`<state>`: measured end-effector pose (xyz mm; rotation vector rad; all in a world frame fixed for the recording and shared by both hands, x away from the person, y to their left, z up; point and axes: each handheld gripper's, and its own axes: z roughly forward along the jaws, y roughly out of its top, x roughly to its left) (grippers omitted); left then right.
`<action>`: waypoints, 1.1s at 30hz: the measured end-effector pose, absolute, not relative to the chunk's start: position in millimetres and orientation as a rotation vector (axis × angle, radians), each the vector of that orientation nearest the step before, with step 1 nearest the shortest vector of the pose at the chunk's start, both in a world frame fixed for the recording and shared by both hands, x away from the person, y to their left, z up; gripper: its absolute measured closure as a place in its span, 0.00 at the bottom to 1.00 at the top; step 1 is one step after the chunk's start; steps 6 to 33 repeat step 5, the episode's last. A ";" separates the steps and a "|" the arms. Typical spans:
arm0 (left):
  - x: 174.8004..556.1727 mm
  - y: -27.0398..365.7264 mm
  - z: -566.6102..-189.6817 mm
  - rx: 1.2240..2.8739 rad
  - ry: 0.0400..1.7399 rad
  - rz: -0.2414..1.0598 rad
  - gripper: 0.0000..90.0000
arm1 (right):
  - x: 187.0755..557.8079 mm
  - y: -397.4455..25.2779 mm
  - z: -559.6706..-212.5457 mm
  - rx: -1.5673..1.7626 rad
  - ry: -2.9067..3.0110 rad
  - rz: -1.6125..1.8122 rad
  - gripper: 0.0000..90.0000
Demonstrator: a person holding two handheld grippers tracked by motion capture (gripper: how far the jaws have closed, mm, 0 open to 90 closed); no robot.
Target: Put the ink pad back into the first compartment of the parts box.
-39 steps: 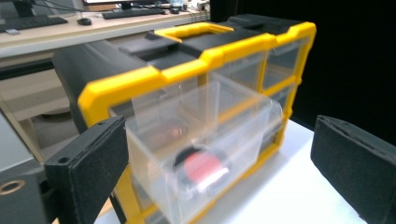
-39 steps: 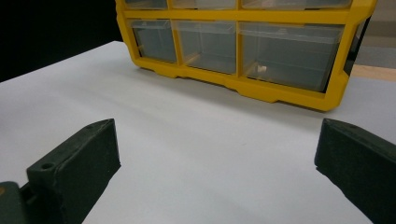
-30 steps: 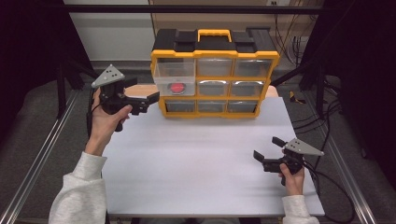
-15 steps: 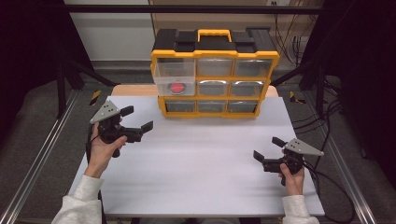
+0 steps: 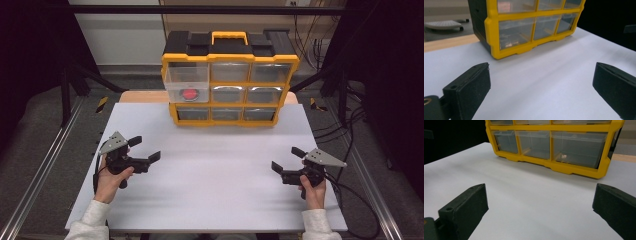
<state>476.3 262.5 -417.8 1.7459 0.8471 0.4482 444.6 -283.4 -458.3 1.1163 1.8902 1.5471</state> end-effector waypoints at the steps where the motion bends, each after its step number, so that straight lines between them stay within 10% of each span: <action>1: 475.8 263.3 -419.2 1.742 0.848 0.450 0.02 | 444.6 -283.4 -458.3 1.116 1.891 1.545 0.00; 33: 473.0 265.8 -425.3 1.744 0.857 0.449 0.02 | 444.5 -283.5 -458.2 1.118 1.890 1.548 0.00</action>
